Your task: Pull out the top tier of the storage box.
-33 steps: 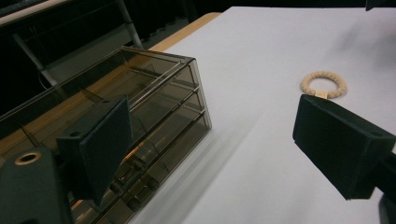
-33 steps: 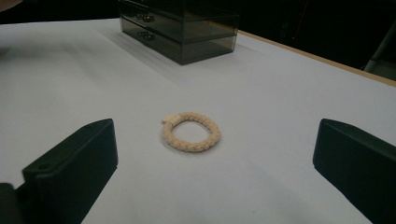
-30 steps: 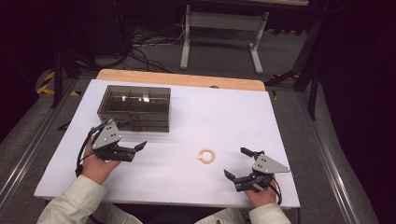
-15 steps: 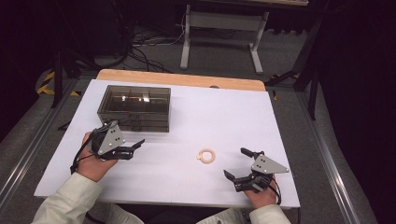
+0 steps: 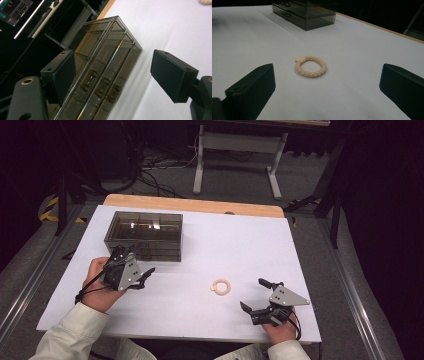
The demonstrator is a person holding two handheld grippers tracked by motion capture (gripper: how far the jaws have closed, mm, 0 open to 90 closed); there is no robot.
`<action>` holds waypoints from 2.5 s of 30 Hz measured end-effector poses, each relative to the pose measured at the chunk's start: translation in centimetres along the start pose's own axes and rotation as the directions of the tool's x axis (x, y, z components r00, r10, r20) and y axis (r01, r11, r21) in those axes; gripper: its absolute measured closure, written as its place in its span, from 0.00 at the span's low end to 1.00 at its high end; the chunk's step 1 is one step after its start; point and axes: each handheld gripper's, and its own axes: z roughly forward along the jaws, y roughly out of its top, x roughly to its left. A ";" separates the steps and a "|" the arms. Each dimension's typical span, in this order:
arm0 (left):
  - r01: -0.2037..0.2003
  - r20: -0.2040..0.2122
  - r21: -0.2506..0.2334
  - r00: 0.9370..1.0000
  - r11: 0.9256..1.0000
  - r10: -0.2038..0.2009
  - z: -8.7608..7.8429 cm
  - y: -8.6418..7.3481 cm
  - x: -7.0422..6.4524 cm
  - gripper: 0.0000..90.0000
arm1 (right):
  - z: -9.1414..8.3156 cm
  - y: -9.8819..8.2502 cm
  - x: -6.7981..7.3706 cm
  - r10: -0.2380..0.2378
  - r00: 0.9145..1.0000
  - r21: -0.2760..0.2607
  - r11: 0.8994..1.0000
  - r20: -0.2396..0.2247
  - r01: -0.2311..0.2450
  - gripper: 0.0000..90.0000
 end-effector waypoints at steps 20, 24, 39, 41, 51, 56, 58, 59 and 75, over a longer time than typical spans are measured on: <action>-0.118 -0.106 0.045 0.987 0.992 0.122 0.9 0.1 -0.5 0.26 | 0.1 0.0 0.2 -0.013 1.000 0.013 1.000 0.013 0.013 0.01; -0.139 -0.126 0.058 0.981 0.989 0.145 1.0 0.0 -0.6 0.27 | 0.2 0.0 0.2 -0.014 1.000 0.019 1.000 0.015 0.014 0.01; -0.232 -0.204 0.106 0.947 0.967 0.249 2.1 -0.2 -1.8 0.35 | 0.3 0.0 0.4 -0.019 1.000 0.030 0.999 0.018 0.018 0.02; -0.251 -0.213 0.122 0.938 0.960 0.272 2.3 -0.3 -2.1 0.36 | 0.3 0.0 0.4 -0.019 1.000 0.030 0.999 0.019 0.018 0.02; -0.309 -0.255 0.190 0.901 0.932 0.351 3.0 -0.5 -2.8 0.42 | 0.3 0.0 0.4 -0.019 1.000 0.033 0.999 0.016 0.019 0.02; -0.318 -0.271 0.212 0.890 0.924 0.368 3.3 -0.7 -3.1 0.43 | 0.3 0.0 0.4 -0.022 1.000 0.034 0.999 0.015 0.021 0.02; -0.309 -0.277 0.219 0.890 0.926 0.362 3.4 -0.7 -3.3 0.44 | 0.3 0.0 0.4 -0.022 1.000 0.034 0.999 0.014 0.022 0.02; -0.308 -0.279 0.223 0.889 0.925 0.363 3.5 -0.8 -3.3 0.44 | 0.3 0.0 0.5 -0.022 1.000 0.034 0.999 0.015 0.021 0.02; -0.358 -0.313 0.294 0.840 0.886 0.443 4.4 -1.4 -4.0 0.52 | 0.4 0.0 0.5 -0.024 1.000 0.034 0.999 0.015 0.024 0.02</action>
